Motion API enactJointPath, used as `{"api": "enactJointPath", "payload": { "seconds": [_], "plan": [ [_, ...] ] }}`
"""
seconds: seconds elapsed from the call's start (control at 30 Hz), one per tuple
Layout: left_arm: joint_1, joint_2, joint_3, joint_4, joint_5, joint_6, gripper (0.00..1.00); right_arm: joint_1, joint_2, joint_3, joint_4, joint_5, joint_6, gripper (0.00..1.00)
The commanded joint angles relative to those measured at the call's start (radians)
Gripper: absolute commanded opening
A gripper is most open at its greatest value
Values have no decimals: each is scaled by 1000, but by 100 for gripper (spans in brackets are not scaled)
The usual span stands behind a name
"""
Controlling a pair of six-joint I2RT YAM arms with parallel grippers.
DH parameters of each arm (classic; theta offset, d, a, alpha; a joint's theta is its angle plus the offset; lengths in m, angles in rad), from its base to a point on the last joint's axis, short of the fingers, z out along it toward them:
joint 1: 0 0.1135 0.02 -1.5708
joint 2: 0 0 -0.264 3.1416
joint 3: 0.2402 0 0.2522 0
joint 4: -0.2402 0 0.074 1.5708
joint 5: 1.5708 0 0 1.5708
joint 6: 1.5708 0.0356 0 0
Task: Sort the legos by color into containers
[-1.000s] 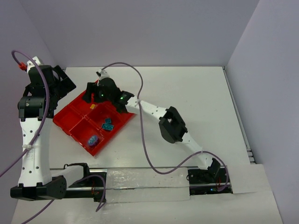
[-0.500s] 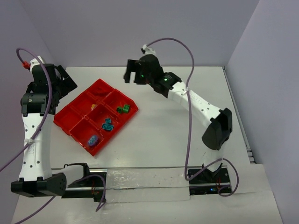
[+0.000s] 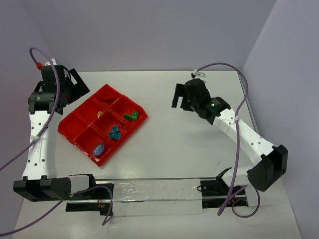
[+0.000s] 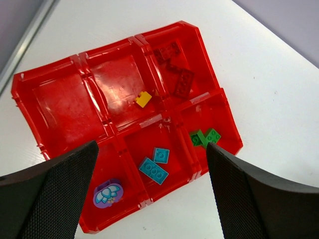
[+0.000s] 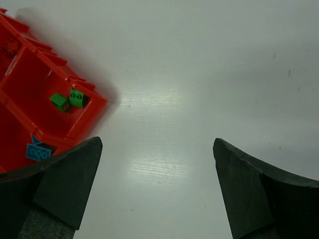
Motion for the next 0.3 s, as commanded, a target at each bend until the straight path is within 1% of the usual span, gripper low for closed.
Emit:
{"api": "enactJointPath", "payload": {
  "seconds": [0.0, 0.1, 0.27],
  "plan": [
    [1, 23, 28, 49, 65, 26, 96, -34, -68, -70, 10, 36, 37, 100],
    [1, 35, 42, 43, 72, 26, 96, -42, -105, -112, 32, 42, 56, 100],
    [-2, 44, 35, 51, 103, 36, 96, -46, -130, -124, 32, 50, 74, 100]
  ]
}}
